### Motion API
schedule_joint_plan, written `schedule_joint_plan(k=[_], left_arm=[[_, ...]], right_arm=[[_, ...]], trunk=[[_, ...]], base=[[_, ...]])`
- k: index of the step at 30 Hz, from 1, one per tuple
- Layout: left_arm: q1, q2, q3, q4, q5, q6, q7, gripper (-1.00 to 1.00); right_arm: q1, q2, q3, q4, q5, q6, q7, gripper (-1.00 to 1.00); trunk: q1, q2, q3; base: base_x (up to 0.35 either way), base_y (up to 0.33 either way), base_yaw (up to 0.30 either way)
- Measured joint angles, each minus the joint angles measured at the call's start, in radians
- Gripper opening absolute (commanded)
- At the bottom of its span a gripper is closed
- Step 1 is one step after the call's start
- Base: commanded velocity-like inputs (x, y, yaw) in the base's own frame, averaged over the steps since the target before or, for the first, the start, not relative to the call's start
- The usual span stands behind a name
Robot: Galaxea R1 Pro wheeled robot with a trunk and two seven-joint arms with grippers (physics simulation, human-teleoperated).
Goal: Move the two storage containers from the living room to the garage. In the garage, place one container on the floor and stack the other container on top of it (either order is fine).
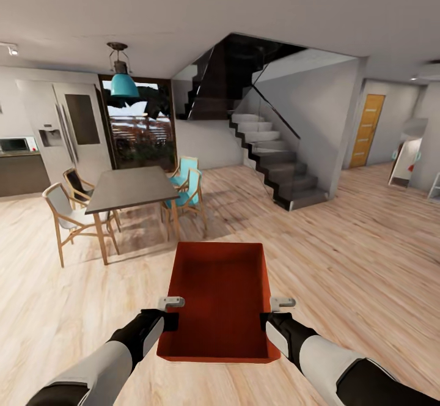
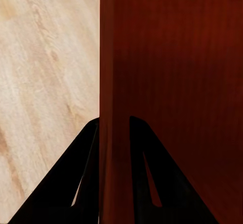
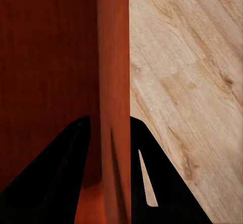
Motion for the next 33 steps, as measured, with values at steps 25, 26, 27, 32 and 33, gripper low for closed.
schedule_joint_plan(k=[25, 26, 27, 32, 33], left_arm=[[0.0, 0.0, -0.002, 0.001, 0.002, 0.0, 0.001, -1.0], [0.0, 0.0, -0.003, 0.001, 0.003, 0.0, 0.001, -1.0], [0.0, 0.0, -0.002, 0.001, 0.002, 0.0, 0.001, -1.0], [0.0, -0.001, -0.002, 0.001, 0.002, -0.001, 0.001, -1.0], [0.0, -0.001, -0.002, 0.001, 0.001, -0.001, 0.001, -1.0]], right_arm=[[0.0, -0.001, 0.005, 0.0, -0.006, -0.001, 0.0, -1.0], [0.0, 0.0, 0.004, 0.0, -0.005, -0.001, 0.0, -1.0], [0.001, -0.001, 0.004, 0.0, -0.005, -0.001, 0.0, -1.0], [0.0, -0.001, 0.005, 0.0, -0.007, -0.001, 0.0, -1.0], [0.001, -0.001, 0.005, 0.0, -0.007, -0.001, 0.0, -1.0]], trunk=[[0.0, 0.0, 0.0], [0.0, 0.0, 0.0], [0.0, 0.0, 0.0], [0.0, 0.0, 0.0], [0.0, 0.0, 0.0]], base=[[0.321, 0.0, -0.002], [0.321, 0.0, -0.08], [0.321, 0.0, -0.16], [0.321, 0.0, -0.245], [0.321, 0.0, -0.284]])
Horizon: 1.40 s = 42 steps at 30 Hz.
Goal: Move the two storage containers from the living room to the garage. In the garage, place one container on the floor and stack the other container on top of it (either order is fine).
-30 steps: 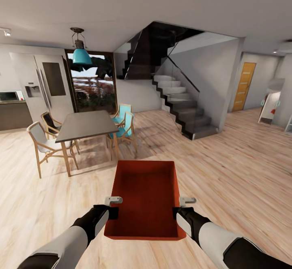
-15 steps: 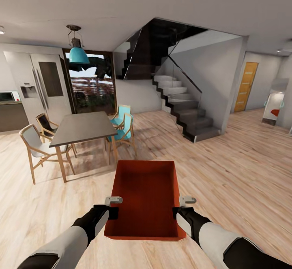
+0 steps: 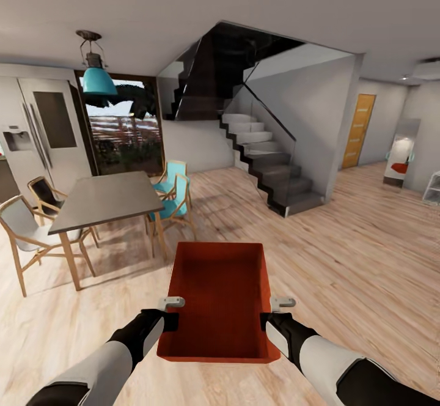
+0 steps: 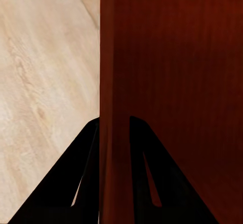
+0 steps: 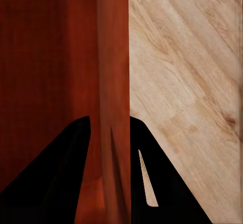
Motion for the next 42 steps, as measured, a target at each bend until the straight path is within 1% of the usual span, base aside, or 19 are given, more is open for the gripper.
schedule_joint_plan(k=[42], left_arm=[[0.0, -0.001, -0.001, 0.001, 0.002, 0.0, 0.002, -1.0]], right_arm=[[0.0, -0.001, 0.003, 0.0, -0.003, 0.0, 0.0, -1.0]], trunk=[[0.0, 0.0, 0.0]], base=[[0.321, 0.0, -0.289]])
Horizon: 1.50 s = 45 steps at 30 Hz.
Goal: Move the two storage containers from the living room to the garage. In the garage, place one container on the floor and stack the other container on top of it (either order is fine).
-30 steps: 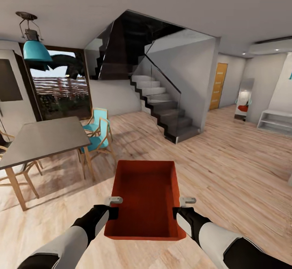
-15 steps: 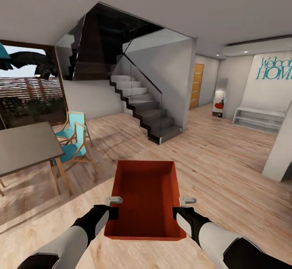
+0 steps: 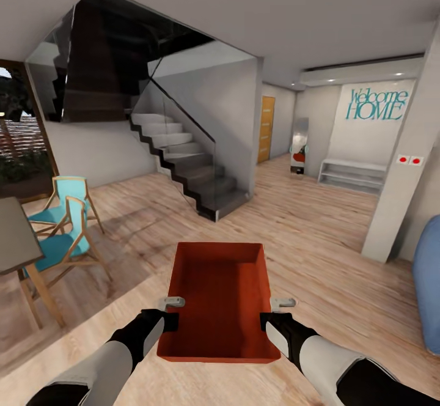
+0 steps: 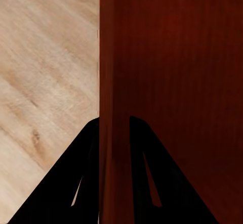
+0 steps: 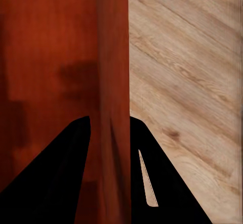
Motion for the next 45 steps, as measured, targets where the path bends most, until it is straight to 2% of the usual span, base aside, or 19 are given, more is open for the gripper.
schedule_joint_plan(k=[24, 45], left_arm=[[0.0, 0.0, 0.001, 0.0, -0.001, 0.0, 0.0, -1.0], [0.0, 0.0, 0.0, 0.0, -0.001, 0.0, 0.0, -1.0]], right_arm=[[0.0, 0.0, 0.003, 0.0, -0.003, 0.0, 0.0, -1.0], [0.0, 0.0, 0.001, 0.0, -0.001, 0.0, 0.0, -1.0]], trunk=[[0.0, 0.0, 0.0], [0.0, 0.0, 0.014]], base=[[0.321, 0.0, -0.289], [0.321, 0.0, -0.247]])
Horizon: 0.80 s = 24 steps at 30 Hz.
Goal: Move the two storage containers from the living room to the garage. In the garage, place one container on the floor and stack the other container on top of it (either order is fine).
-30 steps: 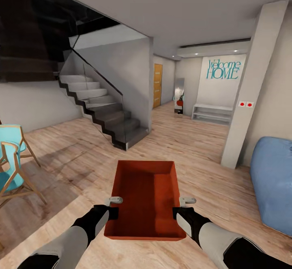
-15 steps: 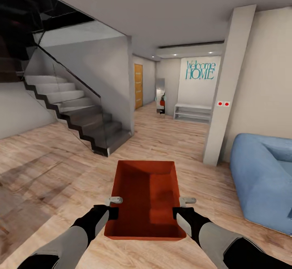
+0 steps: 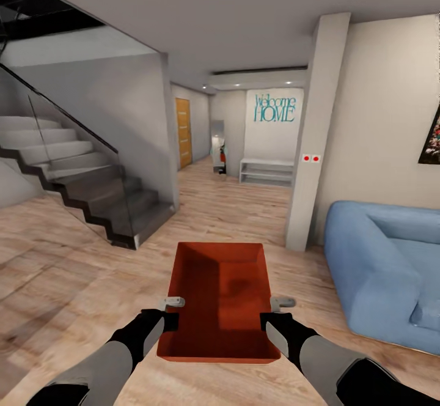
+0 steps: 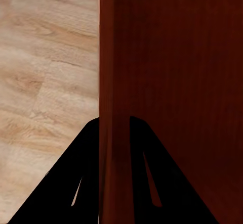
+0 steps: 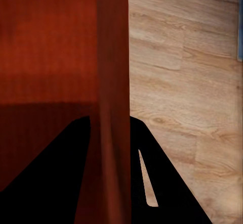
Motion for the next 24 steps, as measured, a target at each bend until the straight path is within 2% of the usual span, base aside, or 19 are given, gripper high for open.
schedule_joint_plan(k=[24], left_arm=[[0.0, 0.0, 0.0, 0.0, 0.001, 0.0, 0.0, -1.0]], right_arm=[[0.0, 0.0, 0.0, 0.0, 0.001, 0.0, 0.0, -1.0]], trunk=[[0.0, 0.0, 0.0]], base=[[0.321, 0.0, -0.002]])
